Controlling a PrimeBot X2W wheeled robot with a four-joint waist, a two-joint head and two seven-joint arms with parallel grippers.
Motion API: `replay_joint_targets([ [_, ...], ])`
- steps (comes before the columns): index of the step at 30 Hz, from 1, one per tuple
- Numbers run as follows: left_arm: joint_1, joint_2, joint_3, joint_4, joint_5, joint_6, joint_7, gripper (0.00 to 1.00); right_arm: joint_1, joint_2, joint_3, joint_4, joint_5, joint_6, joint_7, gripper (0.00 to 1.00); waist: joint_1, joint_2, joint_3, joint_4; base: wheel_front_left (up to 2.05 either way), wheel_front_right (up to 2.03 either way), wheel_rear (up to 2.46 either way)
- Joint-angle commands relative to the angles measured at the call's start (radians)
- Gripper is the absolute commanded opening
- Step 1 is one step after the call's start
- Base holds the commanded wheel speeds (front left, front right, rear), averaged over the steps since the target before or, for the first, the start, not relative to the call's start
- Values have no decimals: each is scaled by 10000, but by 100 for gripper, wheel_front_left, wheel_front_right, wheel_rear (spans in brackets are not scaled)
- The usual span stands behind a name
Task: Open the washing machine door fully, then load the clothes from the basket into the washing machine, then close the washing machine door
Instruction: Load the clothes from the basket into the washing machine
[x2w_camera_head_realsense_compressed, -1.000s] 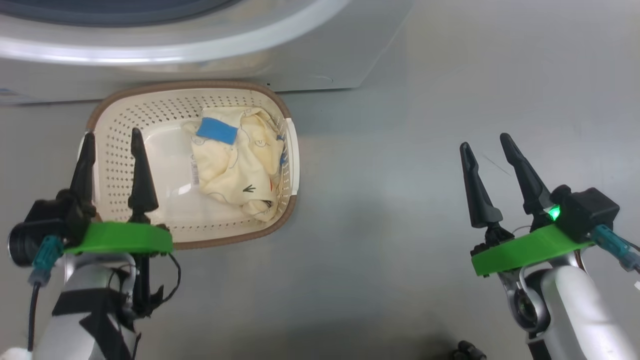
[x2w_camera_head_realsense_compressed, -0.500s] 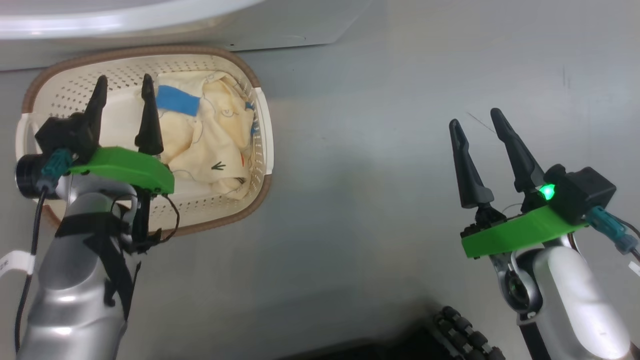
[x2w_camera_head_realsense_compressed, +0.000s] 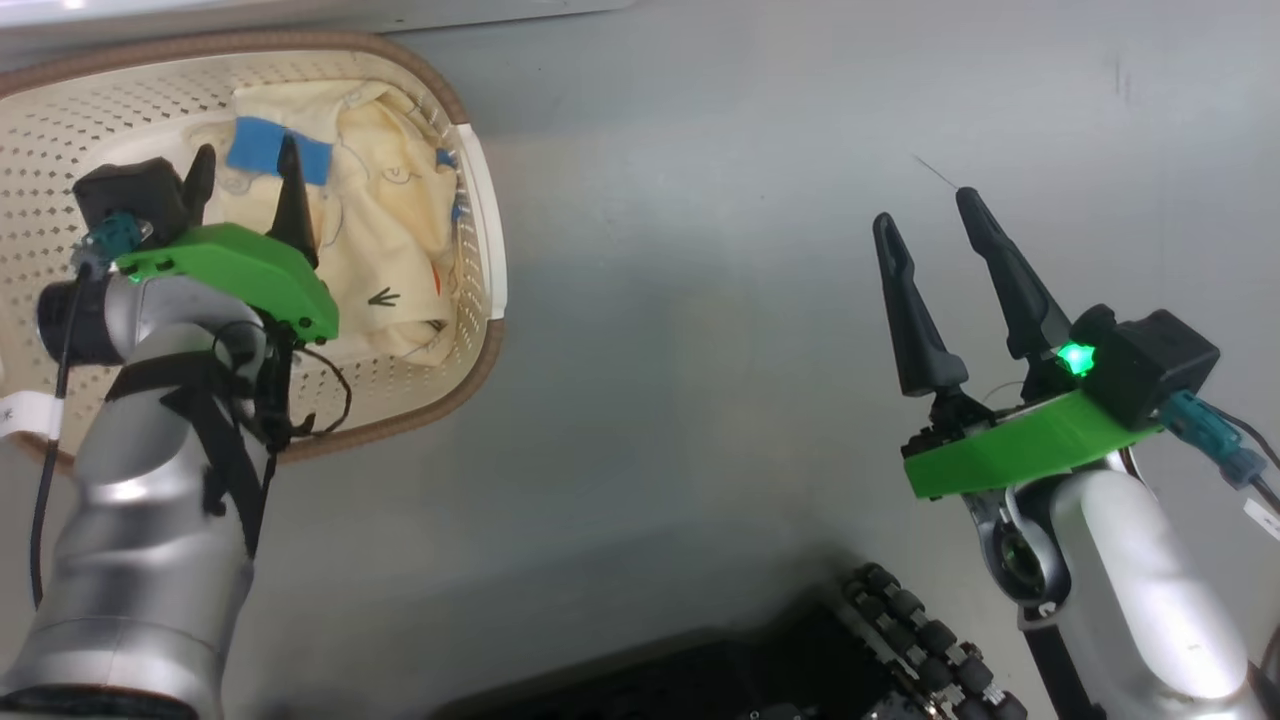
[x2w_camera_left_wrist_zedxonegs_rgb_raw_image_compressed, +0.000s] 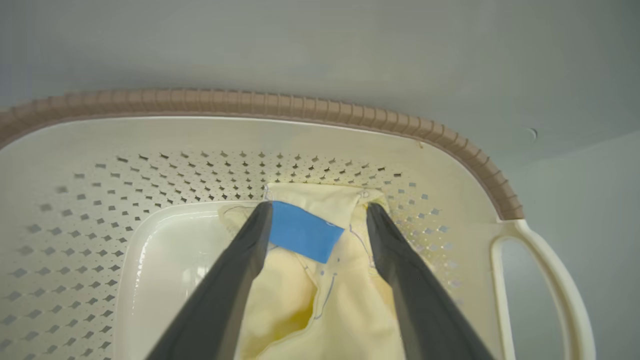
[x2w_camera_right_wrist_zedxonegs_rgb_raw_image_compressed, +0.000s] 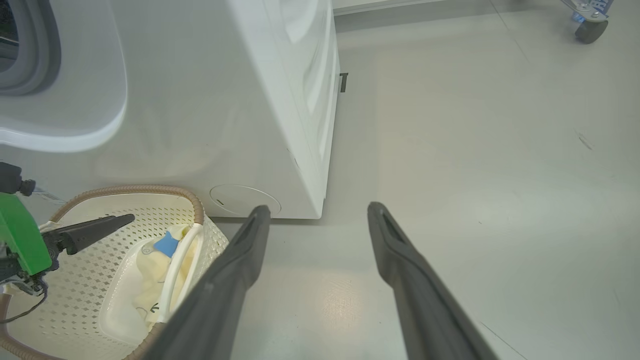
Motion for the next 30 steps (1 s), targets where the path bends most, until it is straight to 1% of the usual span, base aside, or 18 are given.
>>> replay_joint_targets([
  [1, 60, 179, 216, -61, -85, -55, 32, 100, 146, 13, 191, -278, 36, -27, -67, 100, -1, 0, 61, -7, 0, 0, 0],
  [5, -160, -8, 55, 833, -339, -147, 476, 100, 110, 33, 275, -245, 20, -27, -67, 100, -1, 0, 159, -22, 0, 0, 0],
  [16, -722, -126, -537, 2095, -456, -207, 756, 100, 30, 71, 439, -228, 57, -27, -67, 100, -1, 0, 468, -196, 0, 0, 0],
  [30, -1130, -101, -929, 2546, -571, -213, 633, 100, 65, 91, 453, -305, 134, -27, -67, 100, -1, 0, 1119, -325, 0, 0, 0],
])
